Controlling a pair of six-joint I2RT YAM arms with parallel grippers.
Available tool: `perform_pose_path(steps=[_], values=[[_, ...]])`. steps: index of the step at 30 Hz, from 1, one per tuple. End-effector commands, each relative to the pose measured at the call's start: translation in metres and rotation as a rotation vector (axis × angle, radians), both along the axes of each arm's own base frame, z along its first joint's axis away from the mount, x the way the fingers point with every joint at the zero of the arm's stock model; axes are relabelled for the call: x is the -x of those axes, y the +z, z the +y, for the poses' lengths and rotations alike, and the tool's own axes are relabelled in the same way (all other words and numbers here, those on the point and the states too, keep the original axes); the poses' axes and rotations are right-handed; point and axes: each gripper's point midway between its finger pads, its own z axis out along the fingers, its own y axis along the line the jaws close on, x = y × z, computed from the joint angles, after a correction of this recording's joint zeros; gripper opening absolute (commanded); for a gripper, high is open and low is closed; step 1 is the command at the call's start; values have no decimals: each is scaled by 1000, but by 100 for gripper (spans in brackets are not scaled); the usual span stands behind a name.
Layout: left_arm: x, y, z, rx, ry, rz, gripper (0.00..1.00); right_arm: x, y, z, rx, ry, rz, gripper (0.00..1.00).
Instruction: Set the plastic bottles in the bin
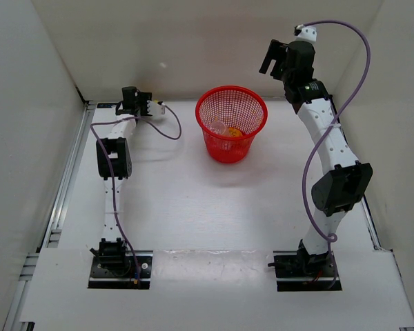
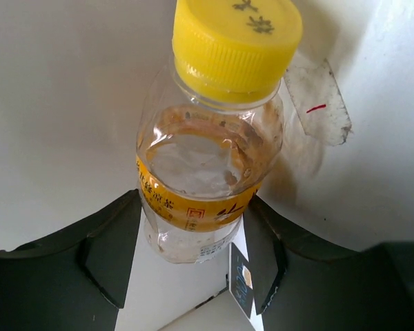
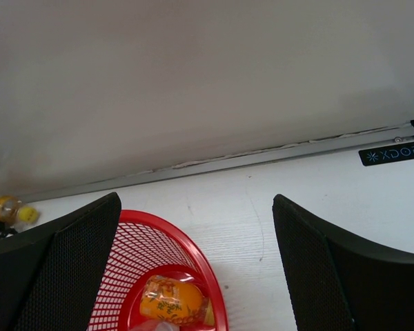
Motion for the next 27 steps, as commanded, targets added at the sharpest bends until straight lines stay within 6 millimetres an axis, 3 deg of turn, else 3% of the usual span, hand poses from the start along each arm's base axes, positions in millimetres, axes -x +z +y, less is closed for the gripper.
perform_pose_path(steps=[1, 2, 5, 6, 10, 11, 12, 16, 18, 20, 22, 23, 24, 25, 26, 27], values=[[12, 3, -9, 63, 6, 63, 10, -3, 14, -4, 5, -17, -31, 93], [11, 21, -6, 101, 42, 38, 10, 0, 15, -4, 5, -17, -31, 93], [10, 51, -5, 226, 116, -2, 10, 2, 8, -5, -1, -19, -14, 93], [11, 75, -6, 261, 128, -32, 10, 5, 13, -5, -4, -19, -23, 93], [32, 103, -7, 385, 190, -20, 10, 10, 7, -6, -9, -21, -8, 93], [41, 93, -8, 428, 219, 15, 10, 10, 7, -5, -10, -12, -8, 93], [47, 116, -8, 456, 226, -7, 10, 13, 1, -3, -9, 0, 6, 93], [75, 137, -17, 572, 276, 13, 10, 26, 4, -5, -11, 11, 7, 94], [89, 158, -18, 659, 320, 0, 10, 33, 8, -7, -13, 11, 1, 94], [97, 184, -29, 742, 315, -19, 10, 38, 1, -7, -10, 20, 18, 94], [115, 223, -38, 878, 320, -32, 10, 45, 3, -14, -11, 9, 15, 94], [121, 239, -55, 948, 275, -17, 10, 51, -4, -15, -16, 7, 35, 94], [134, 275, -66, 1073, 249, -28, 10, 53, -7, -18, -33, 6, 43, 94], [143, 294, -76, 1129, 207, -12, 10, 56, -14, -23, -39, 0, 69, 94], [156, 307, -103, 1220, 126, 64, 10, 58, -22, -24, -50, 9, 87, 94], [170, 331, -118, 1256, 61, 73, 10, 62, -24, -31, -58, -6, 100, 94]])
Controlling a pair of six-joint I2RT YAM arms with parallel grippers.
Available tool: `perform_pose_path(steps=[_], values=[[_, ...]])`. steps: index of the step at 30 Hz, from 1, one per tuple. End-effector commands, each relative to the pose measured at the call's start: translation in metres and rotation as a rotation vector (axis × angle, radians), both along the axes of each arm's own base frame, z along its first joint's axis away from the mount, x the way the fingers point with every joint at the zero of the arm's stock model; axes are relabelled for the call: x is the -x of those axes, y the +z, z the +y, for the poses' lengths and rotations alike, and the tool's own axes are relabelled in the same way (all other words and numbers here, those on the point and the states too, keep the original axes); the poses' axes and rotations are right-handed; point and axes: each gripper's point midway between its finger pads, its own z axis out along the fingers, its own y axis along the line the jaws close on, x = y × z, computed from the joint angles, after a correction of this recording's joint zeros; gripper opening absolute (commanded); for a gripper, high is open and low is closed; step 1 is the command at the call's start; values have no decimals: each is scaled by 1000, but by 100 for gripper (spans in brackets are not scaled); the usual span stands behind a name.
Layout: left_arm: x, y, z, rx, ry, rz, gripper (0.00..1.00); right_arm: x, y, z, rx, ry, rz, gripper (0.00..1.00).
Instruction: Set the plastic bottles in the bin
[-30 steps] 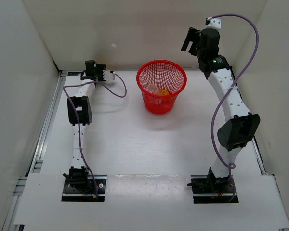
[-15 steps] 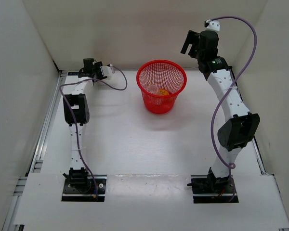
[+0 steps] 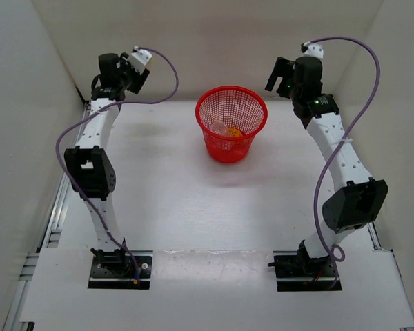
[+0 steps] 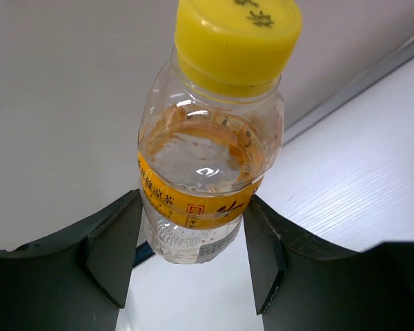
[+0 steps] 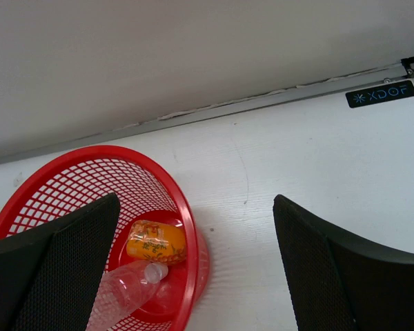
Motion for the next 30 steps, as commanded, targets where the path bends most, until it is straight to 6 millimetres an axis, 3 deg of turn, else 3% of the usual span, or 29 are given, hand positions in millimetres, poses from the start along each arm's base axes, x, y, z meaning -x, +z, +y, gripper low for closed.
perform_pose_path(steps=[1, 3, 5, 6, 9, 10, 13, 14, 16, 19, 20, 21, 22, 23, 27, 30], values=[[59, 101, -77, 314, -231, -49, 10, 13, 0, -12, -42, -8, 13, 94], [84, 105, -127, 343, -368, -5, 10, 22, -4, -19, -37, -18, 37, 94], [106, 92, -163, 351, -453, 72, 10, 29, -11, -25, -32, -27, 58, 94], [123, 82, -196, 336, -534, 107, 10, 32, -14, -25, -31, -28, 62, 95], [147, 69, -237, 318, -615, 163, 10, 43, -20, -29, -26, -37, 73, 95], [154, 62, -260, 305, -662, 177, 10, 47, -17, -32, -24, -45, 67, 95], [162, 57, -293, 297, -716, 190, 12, 55, -30, -37, -19, -55, 92, 95], [160, 38, -300, 280, -716, 227, 13, 59, -28, -38, -20, -55, 86, 95], [159, 34, -307, 255, -703, 225, 19, 66, -32, -41, -16, -63, 91, 95], [159, 8, -312, 201, -683, 254, 54, 74, -31, -49, -5, -79, 86, 95], [161, 2, -315, 187, -683, 257, 68, 74, -36, -55, 0, -99, 95, 95], [164, 0, -319, 168, -684, 257, 88, 77, -31, -56, 9, -95, 84, 97], [160, -1, -315, 157, -653, 251, 95, 77, -31, -56, 9, -95, 84, 97], [161, 3, -319, 144, -657, 233, 100, 76, -31, -60, 20, -100, 84, 97], [148, 33, -325, 87, -619, 113, 100, 75, -29, -61, 39, -93, 75, 97], [130, 58, -311, 52, -518, 28, 100, 70, -25, -54, 24, -62, 56, 97]])
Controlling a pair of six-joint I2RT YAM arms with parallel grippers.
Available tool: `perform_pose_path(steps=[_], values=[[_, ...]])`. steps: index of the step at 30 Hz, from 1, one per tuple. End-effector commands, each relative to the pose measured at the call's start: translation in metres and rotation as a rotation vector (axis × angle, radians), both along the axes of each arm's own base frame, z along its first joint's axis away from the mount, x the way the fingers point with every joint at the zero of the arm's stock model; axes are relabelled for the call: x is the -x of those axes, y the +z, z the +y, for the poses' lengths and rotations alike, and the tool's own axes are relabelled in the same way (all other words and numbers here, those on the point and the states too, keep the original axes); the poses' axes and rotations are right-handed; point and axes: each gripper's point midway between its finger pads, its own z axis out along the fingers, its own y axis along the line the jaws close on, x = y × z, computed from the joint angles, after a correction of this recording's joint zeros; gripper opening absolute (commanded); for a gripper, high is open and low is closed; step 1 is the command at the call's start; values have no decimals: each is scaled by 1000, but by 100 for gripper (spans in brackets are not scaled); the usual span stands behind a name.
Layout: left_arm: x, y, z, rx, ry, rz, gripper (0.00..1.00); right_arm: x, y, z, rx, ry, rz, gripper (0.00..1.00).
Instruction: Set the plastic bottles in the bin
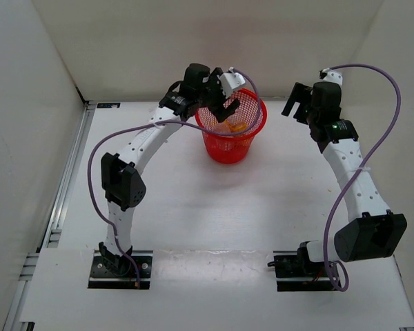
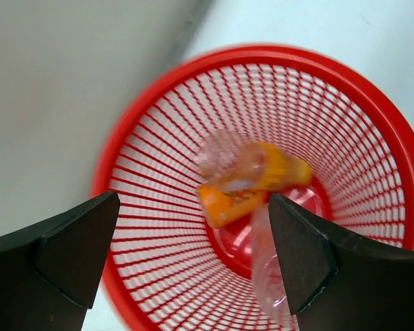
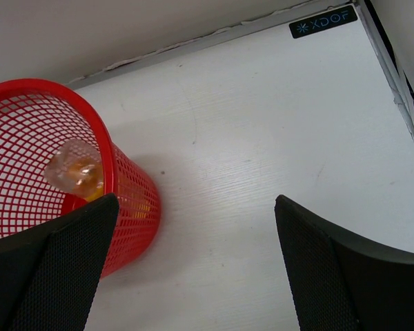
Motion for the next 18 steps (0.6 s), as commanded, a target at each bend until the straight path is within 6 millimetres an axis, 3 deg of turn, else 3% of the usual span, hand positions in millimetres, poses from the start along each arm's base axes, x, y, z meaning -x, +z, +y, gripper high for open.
perform_pose_path(steps=[1, 5, 8, 9, 11, 12, 13, 15, 16, 17, 18], values=[[-15, 58, 17, -2, 120, -169, 100, -6, 17, -4, 8, 10, -63, 97], [-13, 81, 58, -67, 277, -245, 100, -12, 14, 4, -46, 36, -65, 98], [-11, 90, 119, -126, 450, -266, 100, -14, 5, 5, -62, 28, -44, 98], [-15, 92, 154, -148, 565, -267, 100, -14, 5, 9, -87, 35, -43, 98], [-1, 88, 202, -185, 693, -252, 100, -10, 12, 13, -113, 47, -56, 98], [5, 84, 233, -230, 799, -251, 100, -7, 18, 15, -129, 57, -69, 98], [21, 67, 272, -276, 884, -219, 100, -7, 13, 12, -149, 38, -59, 99], [44, 48, 317, -330, 1006, -184, 100, 1, 11, 9, -183, 12, -42, 99], [60, 38, 342, -372, 1087, -163, 100, 4, 2, 9, -204, -1, -16, 99], [90, 16, 373, -396, 1152, -124, 100, 7, 5, 11, -253, -22, -17, 99], [109, 1, 388, -427, 1171, -92, 100, 14, 0, 11, -277, -39, 8, 99]])
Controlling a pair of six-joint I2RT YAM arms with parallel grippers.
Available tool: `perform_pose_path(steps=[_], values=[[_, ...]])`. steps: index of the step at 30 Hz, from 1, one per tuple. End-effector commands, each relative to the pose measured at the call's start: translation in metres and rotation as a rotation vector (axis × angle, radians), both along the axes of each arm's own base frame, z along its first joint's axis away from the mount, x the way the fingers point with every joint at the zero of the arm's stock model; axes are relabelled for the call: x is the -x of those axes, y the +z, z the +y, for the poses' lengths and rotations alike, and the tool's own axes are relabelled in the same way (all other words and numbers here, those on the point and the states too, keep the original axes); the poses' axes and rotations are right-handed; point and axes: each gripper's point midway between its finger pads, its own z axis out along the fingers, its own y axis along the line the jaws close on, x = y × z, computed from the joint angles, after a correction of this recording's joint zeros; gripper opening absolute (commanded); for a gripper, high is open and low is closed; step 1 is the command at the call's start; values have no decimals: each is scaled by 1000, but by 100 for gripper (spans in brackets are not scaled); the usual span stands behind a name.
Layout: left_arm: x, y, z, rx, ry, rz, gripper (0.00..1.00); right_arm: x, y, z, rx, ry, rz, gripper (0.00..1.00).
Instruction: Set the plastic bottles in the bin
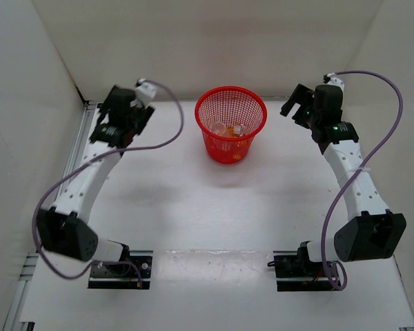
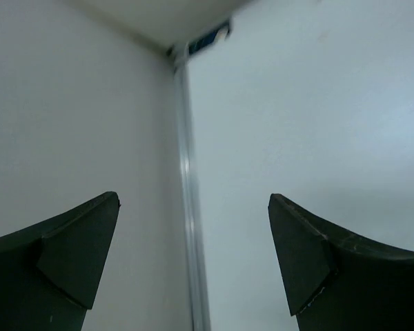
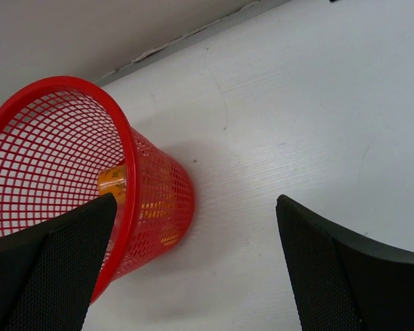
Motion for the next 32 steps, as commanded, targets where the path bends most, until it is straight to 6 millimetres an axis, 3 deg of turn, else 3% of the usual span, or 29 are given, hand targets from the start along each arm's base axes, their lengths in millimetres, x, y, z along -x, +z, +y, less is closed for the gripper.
perform_pose_path(steps=[1, 3, 5, 6, 7, 10, 11, 14, 15, 20, 23, 25, 27, 32], values=[[80, -33, 75, -63, 236, 85, 100, 16, 5, 2, -134, -57, 13, 99], [134, -73, 103, -62, 281, 173, 100, 23, 3, 4, -203, -95, 39, 99], [177, -111, 112, -35, 272, 312, 100, 34, -6, 5, -254, -130, 101, 99], [200, -127, 111, -10, 267, 341, 100, 41, -5, 7, -272, -130, 115, 99], [213, -138, 109, 9, 252, 380, 100, 52, -24, 8, -277, -138, 176, 99], [248, -162, 94, 112, 234, 454, 100, 78, -31, 15, -335, -113, 190, 99], [253, -165, 91, 148, 249, 453, 100, 88, -52, 14, -341, -129, 234, 99], [265, -171, 97, 184, 299, 432, 100, 110, -59, 15, -372, -132, 231, 99], [270, -178, 101, 196, 334, 438, 100, 117, -72, 14, -368, -137, 253, 99], [278, -192, 101, 263, 391, 442, 100, 136, -77, 12, -382, -136, 224, 99], [277, -195, 97, 310, 390, 455, 100, 137, -82, 8, -373, -153, 211, 99], [278, -195, 104, 321, 450, 441, 100, 134, -82, 8, -373, -153, 210, 99], [276, -198, 107, 324, 467, 452, 100, 127, -71, 11, -376, -133, 186, 99], [278, -199, 111, 329, 500, 458, 100, 119, -69, 11, -362, -128, 194, 99]])
